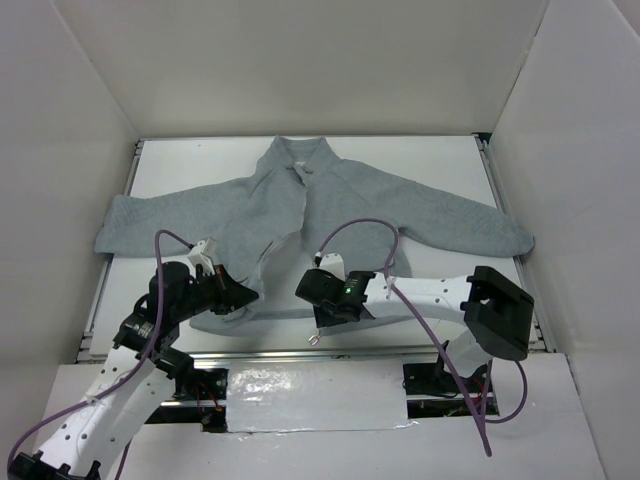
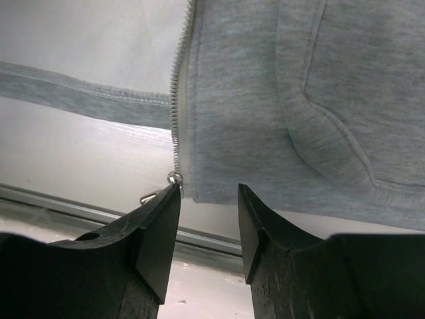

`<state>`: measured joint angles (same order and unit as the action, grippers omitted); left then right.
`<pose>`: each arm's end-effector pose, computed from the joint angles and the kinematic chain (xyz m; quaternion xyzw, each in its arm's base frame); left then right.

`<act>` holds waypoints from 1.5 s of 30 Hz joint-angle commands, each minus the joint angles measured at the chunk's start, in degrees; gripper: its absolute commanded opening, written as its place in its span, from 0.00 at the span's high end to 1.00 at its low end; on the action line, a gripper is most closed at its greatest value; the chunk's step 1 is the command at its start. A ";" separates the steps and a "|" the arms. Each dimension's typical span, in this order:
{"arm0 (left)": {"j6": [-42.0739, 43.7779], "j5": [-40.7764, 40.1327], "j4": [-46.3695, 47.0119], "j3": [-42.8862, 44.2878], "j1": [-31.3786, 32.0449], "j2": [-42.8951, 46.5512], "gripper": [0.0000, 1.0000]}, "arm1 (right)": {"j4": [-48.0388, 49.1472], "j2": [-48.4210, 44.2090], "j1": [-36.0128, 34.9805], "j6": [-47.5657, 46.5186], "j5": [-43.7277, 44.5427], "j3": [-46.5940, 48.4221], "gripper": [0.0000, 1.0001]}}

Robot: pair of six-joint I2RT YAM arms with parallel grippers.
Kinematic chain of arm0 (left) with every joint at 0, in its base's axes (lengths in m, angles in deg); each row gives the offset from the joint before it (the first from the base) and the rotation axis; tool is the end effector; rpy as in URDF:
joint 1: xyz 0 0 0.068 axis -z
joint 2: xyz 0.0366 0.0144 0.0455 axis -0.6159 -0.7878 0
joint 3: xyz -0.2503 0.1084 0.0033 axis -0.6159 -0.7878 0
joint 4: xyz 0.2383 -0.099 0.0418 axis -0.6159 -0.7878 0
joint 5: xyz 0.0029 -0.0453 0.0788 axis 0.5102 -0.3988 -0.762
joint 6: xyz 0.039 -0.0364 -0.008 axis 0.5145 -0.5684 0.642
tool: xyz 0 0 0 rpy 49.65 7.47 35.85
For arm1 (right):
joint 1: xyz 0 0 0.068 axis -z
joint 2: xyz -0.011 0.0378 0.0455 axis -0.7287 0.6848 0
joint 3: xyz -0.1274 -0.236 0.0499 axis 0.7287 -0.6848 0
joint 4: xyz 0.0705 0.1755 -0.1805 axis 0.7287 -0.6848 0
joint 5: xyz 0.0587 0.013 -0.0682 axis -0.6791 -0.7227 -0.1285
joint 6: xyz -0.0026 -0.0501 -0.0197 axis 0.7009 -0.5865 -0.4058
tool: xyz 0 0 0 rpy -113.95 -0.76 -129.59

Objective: Zip up the jacket

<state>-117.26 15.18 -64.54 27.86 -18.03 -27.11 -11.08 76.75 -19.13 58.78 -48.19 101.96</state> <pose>0.1200 -0.0583 0.2393 -0.0603 0.8245 -0.4226 0.3715 0.1261 0.2558 0.1886 -0.1071 0.9653 0.0761 0.2257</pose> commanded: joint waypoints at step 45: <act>1.71 3.58 3.71 0.07 0.23 0.57 1.00 | 3.92 11.60 -3.61 2.87 -3.06 -0.56 0.87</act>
<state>-115.99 17.14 -63.88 27.60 -17.99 -27.24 -9.51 85.66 -22.04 60.33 -49.61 104.38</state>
